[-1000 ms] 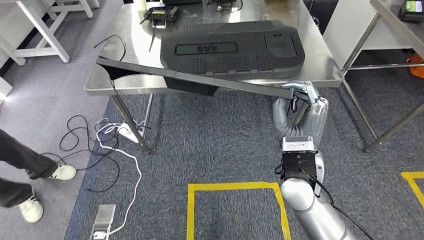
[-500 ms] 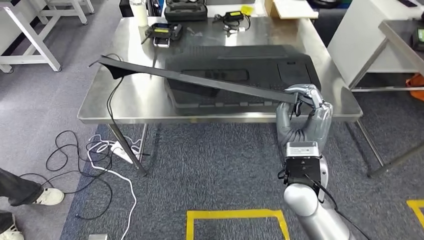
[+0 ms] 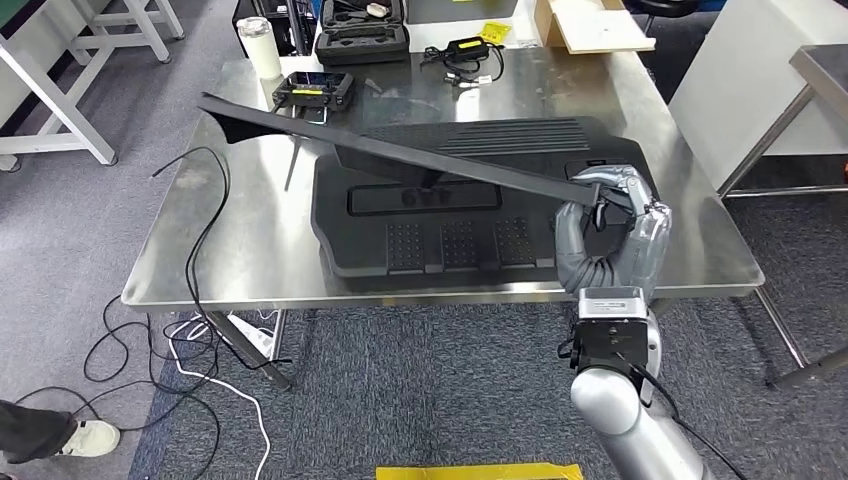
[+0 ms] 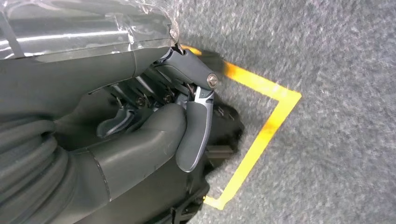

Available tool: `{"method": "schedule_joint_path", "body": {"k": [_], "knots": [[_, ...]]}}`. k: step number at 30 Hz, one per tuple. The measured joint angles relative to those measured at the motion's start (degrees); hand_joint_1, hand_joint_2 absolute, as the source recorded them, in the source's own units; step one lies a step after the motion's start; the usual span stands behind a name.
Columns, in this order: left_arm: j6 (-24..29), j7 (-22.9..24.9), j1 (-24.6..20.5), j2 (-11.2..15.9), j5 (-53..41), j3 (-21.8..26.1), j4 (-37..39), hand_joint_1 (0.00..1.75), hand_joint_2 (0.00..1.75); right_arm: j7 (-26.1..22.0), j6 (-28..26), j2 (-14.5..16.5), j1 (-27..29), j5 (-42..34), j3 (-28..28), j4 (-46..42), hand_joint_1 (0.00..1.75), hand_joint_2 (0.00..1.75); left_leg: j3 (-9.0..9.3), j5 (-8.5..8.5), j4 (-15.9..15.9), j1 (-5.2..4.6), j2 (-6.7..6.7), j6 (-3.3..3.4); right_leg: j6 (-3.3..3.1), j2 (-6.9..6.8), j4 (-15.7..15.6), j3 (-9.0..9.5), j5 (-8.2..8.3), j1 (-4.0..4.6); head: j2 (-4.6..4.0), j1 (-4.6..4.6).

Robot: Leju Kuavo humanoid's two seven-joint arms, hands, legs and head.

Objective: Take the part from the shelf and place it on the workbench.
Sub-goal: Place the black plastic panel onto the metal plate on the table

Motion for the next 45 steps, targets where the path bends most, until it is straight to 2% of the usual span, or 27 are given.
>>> {"method": "schedule_joint_path", "body": {"k": [1, 2, 5, 6, 7, 9, 11, 12, 14, 16, 17, 18, 19, 21, 22, 23, 25, 27, 30, 31, 32, 33, 35, 37, 39, 42, 45], "knots": [[-0.01, 0.00, 0.11, 0.03, -0.11, 0.00, 0.01, 1.75, 1.75, 0.07, 0.00, -0.04, 0.15, 0.05, 0.00, 0.00, 1.75, 1.75, -0.83, -1.13, -1.89, 0.07, 0.03, -0.03, 0.10, 0.02, -0.49, 1.37, -0.77, -0.05, 0.00, -0.04], [-0.01, 0.00, 0.23, 0.06, -0.21, 0.00, 0.02, 1.75, 1.75, 0.11, 0.00, -0.08, 0.32, 0.10, 0.00, 0.00, 1.75, 1.75, -1.35, -0.58, -4.42, 0.08, 0.06, 0.06, 0.21, 0.00, -0.86, 2.74, -1.60, -0.07, 0.00, -0.09], [0.03, 0.10, 0.58, 0.13, -0.48, -0.03, 0.14, 1.75, 1.75, 0.20, -0.01, -0.18, 0.92, 0.19, 0.03, 0.11, 1.75, 1.75, -2.06, 12.80, -11.62, -0.34, 0.18, 1.01, 0.91, 0.01, -0.97, 5.65, -4.52, -0.02, 0.00, -0.26], [0.04, 0.15, 0.52, 0.14, -0.60, -0.05, 0.18, 1.75, 1.75, 0.25, -0.01, -0.25, 1.09, 0.18, 0.04, 0.15, 1.75, 1.75, -2.09, 15.98, -12.43, -0.64, 0.23, 1.37, 1.32, 0.09, -1.06, 6.10, -5.42, -0.11, 0.00, -0.27], [0.04, 0.26, 0.37, 0.15, -0.67, -0.07, 0.20, 1.75, 1.75, 0.25, -0.02, -0.31, 1.21, 0.18, 0.07, 0.16, 1.75, 1.75, -1.87, 16.13, -12.45, -0.93, 0.26, 1.72, 1.79, 0.20, -0.68, 6.38, -5.69, -0.19, 0.00, -0.30], [-0.01, 0.43, -0.05, 0.14, -0.57, -0.09, 0.16, 1.75, 1.75, 0.15, -0.02, -0.44, 1.31, 0.21, 0.08, 0.10, 1.75, 1.75, -0.19, 14.74, -13.14, -1.03, 0.05, 2.61, 2.64, 0.17, 2.17, 5.62, -4.25, -0.43, 0.00, -0.35], [-0.02, 0.57, -0.26, 0.13, -0.37, -0.08, 0.14, 1.75, 1.75, -0.07, -0.02, -0.56, 1.32, 0.25, 0.09, 0.09, 1.75, 1.75, 2.33, 13.89, -14.56, -0.72, -0.16, 3.26, 3.04, 0.05, 8.97, 2.02, -1.62, -0.32, 0.00, 0.02], [-0.01, 0.62, -0.30, 0.11, -0.36, -0.08, 0.13, 1.75, 1.75, -0.12, -0.02, -0.62, 1.33, 0.18, 0.09, 0.11, 1.75, 1.75, 3.53, 13.55, -15.19, -0.59, -0.16, 3.44, 3.07, -0.02, 12.54, -0.83, -1.51, -0.24, 0.00, 0.40], [0.09, 0.67, -0.26, 0.05, -0.69, -0.09, 0.12, 1.75, 1.75, -0.12, -0.02, -0.72, 1.29, -0.03, 0.09, 0.12, 1.75, 1.75, 5.54, 12.86, -16.02, -0.53, -0.31, 3.64, 3.10, -0.01, 16.96, -6.44, -4.62, -0.01, 0.00, 0.82], [0.24, 0.85, -0.19, 0.03, -1.22, -0.13, 0.11, 1.75, 1.75, -0.05, -0.02, -0.80, 1.26, -0.33, 0.09, 0.13, 1.75, 1.75, 7.44, 11.79, -16.55, -0.57, -0.62, 3.66, 2.93, -0.01, 17.00, -10.27, -9.55, 0.24, 0.00, 1.04], [0.29, 1.02, -0.18, 0.03, -1.49, -0.21, 0.11, 1.75, 1.75, -0.05, -0.02, -0.83, 1.24, -0.44, 0.10, 0.15, 1.75, 1.75, 8.34, 11.16, -16.66, -0.61, -0.79, 3.63, 2.73, -0.01, 15.61, -11.32, -10.71, 0.40, 0.00, 1.18], [0.30, 1.24, -0.18, 0.02, -1.82, -0.33, 0.11, 1.75, 1.75, -0.06, -0.02, -0.85, 1.22, -0.54, 0.13, 0.20, 1.75, 1.75, 9.34, 10.38, -16.70, -0.70, -0.92, 3.55, 2.33, 0.02, 12.95, -11.92, -9.36, 0.65, 0.00, 1.36], [0.31, 1.45, -0.18, -0.03, -2.14, -0.51, 0.11, 1.75, 1.75, -0.09, -0.02, -0.86, 1.22, -0.57, 0.17, 0.27, 1.75, 1.75, 10.09, 9.59, -16.69, -0.76, -1.02, 3.47, 1.78, 0.05, 9.81, -12.17, -5.71, 0.94, 0.00, 1.51], [0.31, 1.72, -0.20, -0.16, -2.59, -0.96, 0.10, 1.75, 1.75, -0.16, -0.01, -0.88, 1.29, -0.59, 0.28, 0.48, 1.75, 1.75, 11.12, 7.81, -16.26, -0.96, -1.29, 3.02, 0.70, 0.43, 4.40, -12.46, 3.95, 1.56, 0.00, 1.40], [0.31, 1.69, -0.24, -0.23, -2.66, -1.13, 0.08, 1.75, 1.75, -0.19, -0.01, -0.89, 1.34, -0.56, 0.33, 0.55, 1.75, 1.75, 11.33, 7.22, -16.13, -0.95, -1.40, 2.72, 0.28, 0.60, 3.30, -12.54, 6.78, 1.71, 0.00, 1.29], [0.28, 1.63, -0.32, -0.26, -2.64, -1.26, 0.05, 1.75, 1.75, -0.21, -0.01, -0.89, 1.36, -0.51, 0.38, 0.59, 1.75, 1.75, 11.50, 6.95, -15.92, -0.97, -1.52, 2.36, -0.07, 0.73, 2.81, -12.47, 7.82, 1.79, 0.00, 1.13], [0.26, 1.49, -0.53, -0.28, -2.49, -1.33, 0.01, 1.75, 1.75, -0.28, -0.02, -0.90, 1.31, -0.40, 0.41, 0.58, 1.75, 1.75, 11.89, 6.91, -15.64, -0.97, -1.45, 1.79, -0.68, 0.59, 2.00, -11.45, 7.54, 1.46, 0.00, 1.16], [0.31, 1.42, -0.79, -0.27, -2.37, -1.37, 0.00, 1.75, 1.75, -0.37, -0.02, -0.91, 1.27, -0.46, 0.42, 0.58, 1.75, 1.75, 10.78, 5.65, -12.52, -0.90, -0.85, 1.01, -1.18, 0.38, 1.12, -10.01, 7.21, 1.07, 0.00, 0.73], [0.37, 1.21, -1.05, -0.26, -2.19, -1.38, 0.00, 1.75, 1.75, -0.42, -0.02, -0.92, 1.25, -0.68, 0.42, 0.59, 1.75, 1.75, 4.83, 1.12, -2.74, 0.01, -0.07, -0.41, -1.38, 0.15, 0.86, -8.75, 6.19, 0.91, 0.00, 0.15], [0.39, 1.11, -1.11, -0.23, -2.13, -1.38, 0.00, 1.75, 1.75, -0.42, -0.02, -0.92, 1.26, -0.72, 0.42, 0.59, 1.75, 1.75, 3.13, 0.53, -0.78, 0.28, 0.02, -0.73, -1.28, 0.12, 0.92, -8.36, 5.77, 0.86, 0.00, 0.09], [0.41, 1.03, -1.18, -0.21, -2.10, -1.38, 0.00, 1.75, 1.75, -0.42, -0.02, -0.92, 1.26, -0.75, 0.42, 0.59, 1.75, 1.75, 2.35, 1.17, -0.72, 0.44, 0.08, -0.91, -1.16, 0.10, 0.99, -7.94, 5.39, 0.80, 0.00, 0.04], [0.43, 1.01, -1.24, -0.19, -2.08, -1.38, 0.00, 1.75, 1.75, -0.42, -0.02, -0.92, 1.24, -0.77, 0.43, 0.59, 1.75, 1.75, 2.44, 3.13, -2.60, 0.54, 0.13, -1.00, -1.01, 0.10, 1.06, -7.45, 5.00, 0.73, 0.00, 0.02], [0.49, 0.98, -1.28, -0.16, -2.06, -1.38, 0.00, 1.75, 1.75, -0.42, -0.02, -0.92, 0.98, -0.89, 0.44, 0.61, 1.75, 1.75, 4.16, 8.87, -9.60, 0.66, 0.16, -0.95, -0.63, 0.10, 1.06, -6.48, 4.33, 0.59, 0.00, -0.02], [0.52, 0.96, -1.29, -0.16, -2.06, -1.38, 0.00, 1.75, 1.75, -0.37, 0.01, -0.91, 0.28, -1.12, 0.52, 0.71, 1.75, 1.75, 4.71, 11.65, -14.66, 0.48, 0.21, -0.55, -0.11, 0.17, 1.02, -6.13, 4.09, 0.55, 0.00, -0.15], [0.55, 0.93, -1.28, -0.16, -2.09, -1.39, 0.00, 1.75, 1.75, -0.05, 0.04, -0.90, -0.80, -1.39, 0.68, 0.93, 1.75, 1.75, 4.11, 11.90, -15.74, 0.37, 0.24, -0.07, -0.10, 0.22, 1.18, -6.22, 3.60, 0.71, 0.00, -0.29], [0.55, 0.92, -1.33, -0.18, -2.52, -1.41, 0.00, 1.75, 1.75, 2.06, 0.08, -0.90, -4.04, -1.34, 1.08, 1.42, 1.75, 1.75, 4.19, 12.46, -15.90, 0.36, 0.16, -0.01, -1.40, 0.17, 1.28, -6.13, 3.21, 0.92, 0.00, -0.05], [0.54, 1.37, -1.55, -0.19, -3.18, -1.44, 0.00, 1.75, 1.75, 7.55, 0.74, -0.96, -10.29, -0.32, 1.97, 2.02, 1.75, 1.75, 4.18, 12.41, -15.88, 0.26, 0.16, 0.15, -0.82, 0.21, 0.86, -5.92, 3.56, 0.86, 0.00, 0.25]]}}
